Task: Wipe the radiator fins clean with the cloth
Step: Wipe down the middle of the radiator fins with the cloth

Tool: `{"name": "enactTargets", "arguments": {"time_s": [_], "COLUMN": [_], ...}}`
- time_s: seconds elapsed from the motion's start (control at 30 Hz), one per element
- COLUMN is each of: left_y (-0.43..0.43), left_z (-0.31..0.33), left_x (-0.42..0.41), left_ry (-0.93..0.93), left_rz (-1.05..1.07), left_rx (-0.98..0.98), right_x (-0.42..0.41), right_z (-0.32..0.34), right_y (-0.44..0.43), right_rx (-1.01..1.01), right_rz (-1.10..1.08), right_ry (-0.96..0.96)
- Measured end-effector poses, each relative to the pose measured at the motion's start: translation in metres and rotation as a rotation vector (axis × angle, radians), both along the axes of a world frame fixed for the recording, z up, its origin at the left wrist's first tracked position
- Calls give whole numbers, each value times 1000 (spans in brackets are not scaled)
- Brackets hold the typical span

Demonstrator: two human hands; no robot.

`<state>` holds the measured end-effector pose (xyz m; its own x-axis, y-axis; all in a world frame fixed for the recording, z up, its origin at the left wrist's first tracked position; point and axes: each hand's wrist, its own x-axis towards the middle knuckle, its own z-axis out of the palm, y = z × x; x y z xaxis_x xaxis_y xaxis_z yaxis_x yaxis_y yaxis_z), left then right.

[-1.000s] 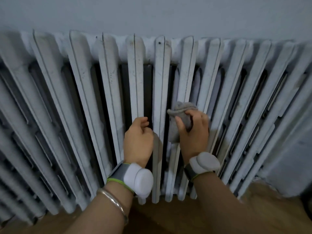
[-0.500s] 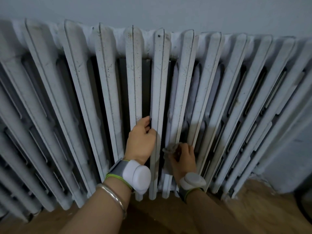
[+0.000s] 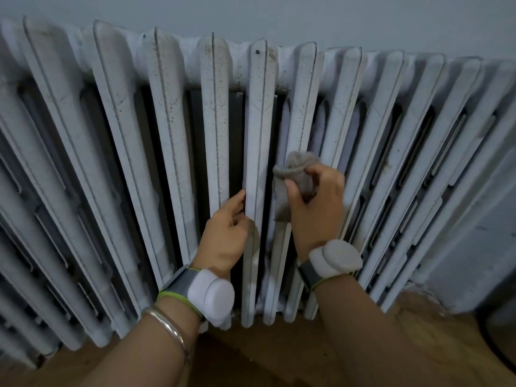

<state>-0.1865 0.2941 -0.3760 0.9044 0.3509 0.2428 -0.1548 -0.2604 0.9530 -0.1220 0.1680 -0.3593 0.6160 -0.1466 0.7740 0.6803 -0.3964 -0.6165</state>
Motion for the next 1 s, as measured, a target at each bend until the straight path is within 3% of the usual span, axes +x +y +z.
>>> {"name": "enactTargets", "arguments": {"time_s": [0.23, 0.53, 0.83, 1.0], "left_y": [8, 11, 30, 42], "left_z": [-7, -6, -5, -2], "left_x": [3, -7, -26, -30], "left_ry": [-8, 13, -93, -135], "left_rz": [-44, -47, 201, 324], "left_rx": [20, 93, 207, 168], "right_x": [8, -5, -8, -27], "right_z": [-40, -111, -134, -100], "right_y": [5, 12, 0, 8], "right_rx": [-103, -55, -84, -96], "right_rz": [-22, 26, 39, 95], "right_ry": [32, 347, 572, 487]}}
